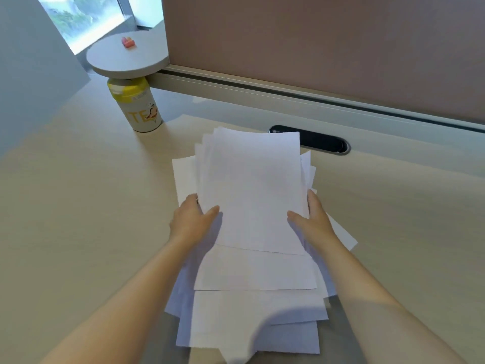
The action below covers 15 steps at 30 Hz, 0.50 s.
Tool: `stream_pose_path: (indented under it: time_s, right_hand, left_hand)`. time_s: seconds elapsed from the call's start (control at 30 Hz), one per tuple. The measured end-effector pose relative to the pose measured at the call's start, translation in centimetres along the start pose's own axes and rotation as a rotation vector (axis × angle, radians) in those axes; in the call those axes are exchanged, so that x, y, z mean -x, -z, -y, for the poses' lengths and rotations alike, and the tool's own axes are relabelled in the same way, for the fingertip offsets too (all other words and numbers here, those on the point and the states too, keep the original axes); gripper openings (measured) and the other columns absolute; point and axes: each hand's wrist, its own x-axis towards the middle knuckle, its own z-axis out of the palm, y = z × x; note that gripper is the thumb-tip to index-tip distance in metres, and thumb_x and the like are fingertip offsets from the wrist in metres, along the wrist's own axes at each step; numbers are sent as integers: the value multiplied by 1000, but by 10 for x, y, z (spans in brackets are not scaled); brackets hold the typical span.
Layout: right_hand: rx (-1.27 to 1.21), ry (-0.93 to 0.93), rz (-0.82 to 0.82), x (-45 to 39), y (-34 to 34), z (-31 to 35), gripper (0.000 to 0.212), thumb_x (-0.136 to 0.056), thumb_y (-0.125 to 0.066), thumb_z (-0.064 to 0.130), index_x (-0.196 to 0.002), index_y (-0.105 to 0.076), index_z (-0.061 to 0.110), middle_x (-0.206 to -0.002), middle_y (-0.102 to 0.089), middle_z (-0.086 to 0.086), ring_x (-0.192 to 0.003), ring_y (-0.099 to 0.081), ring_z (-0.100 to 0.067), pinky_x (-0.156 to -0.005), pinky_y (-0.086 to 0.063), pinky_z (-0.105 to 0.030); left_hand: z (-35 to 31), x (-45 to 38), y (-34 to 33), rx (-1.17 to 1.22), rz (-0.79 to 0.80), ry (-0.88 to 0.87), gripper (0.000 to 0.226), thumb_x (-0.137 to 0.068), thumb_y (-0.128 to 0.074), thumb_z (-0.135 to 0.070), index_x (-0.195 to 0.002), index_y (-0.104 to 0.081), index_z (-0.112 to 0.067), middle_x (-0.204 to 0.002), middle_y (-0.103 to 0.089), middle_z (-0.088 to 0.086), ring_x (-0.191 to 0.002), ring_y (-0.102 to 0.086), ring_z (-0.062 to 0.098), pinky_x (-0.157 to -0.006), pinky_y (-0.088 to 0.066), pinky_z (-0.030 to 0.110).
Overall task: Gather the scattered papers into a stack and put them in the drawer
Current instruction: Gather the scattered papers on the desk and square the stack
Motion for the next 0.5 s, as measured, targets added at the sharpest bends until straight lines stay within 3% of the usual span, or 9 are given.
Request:
stream_pose_path:
  time_s: [0.03,0.1,0.17,0.2,0.3,0.4,0.5]
  right_hand:
    - [8,17,-75,1,3,4,72,-80,-58,21,-143,-25,24,-149,-30,7,-138,-30,-18,-113,-29,-41]
    - [365,5,-263,1,11,11,55,-80,-58,21,-131,-39,14,-136,-45,-4,-126,-43,-28,-100,-39,-40]
    - [758,-90,-311,5,17,13,57,-80,-58,30,-129,-39,9,-134,-44,-11,-124,-40,-34,-97,-38,-43]
    - [841,-136,-283,6,18,13,58,-81,-57,33,-130,-38,7,-135,-42,-13,-125,-38,-35,-98,-36,-44]
    - [766,-182,-202,10,11,14,57,-84,-54,30,-130,-36,1,-137,-34,-17,-125,-35,-36,-100,-35,-43]
    - [474,-190,-113,8,2,10,59,-85,-53,23,-134,-32,-3,-139,-35,-18,-123,-43,-35,-97,-38,-36]
    - [258,-206,-62,15,0,6,53,-84,-52,19,-130,-36,0,-125,-50,-8,-113,-52,-30,-94,-42,-36]
  left_hand:
    - [6,-1,6,-36,-46,50,61,-85,-55,-40,-134,-41,-7,-136,-51,14,-127,-43,36,-103,-37,43]
    - [16,-1,13,-147,-102,161,61,-84,-55,-43,-133,-42,-9,-139,-44,15,-128,-38,37,-103,-33,44]
    - [20,4,14,-121,-82,247,59,-84,-54,-43,-129,-43,-7,-141,-35,15,-128,-32,36,-103,-31,44]
    - [19,6,12,-78,-63,272,60,-84,-54,-42,-130,-42,-5,-142,-31,14,-128,-31,36,-103,-32,44]
    - [11,13,6,16,1,303,69,-86,-54,-41,-137,-31,-1,-146,-24,15,-129,-31,39,-105,-32,44]
    - [2,21,4,165,58,343,74,-87,-55,-34,-141,-20,2,-149,-21,17,-132,-32,40,-106,-33,43]
    - [9,20,7,455,120,453,69,-88,-56,-26,-138,-22,7,-136,-46,25,-123,-45,38,-100,-38,41]
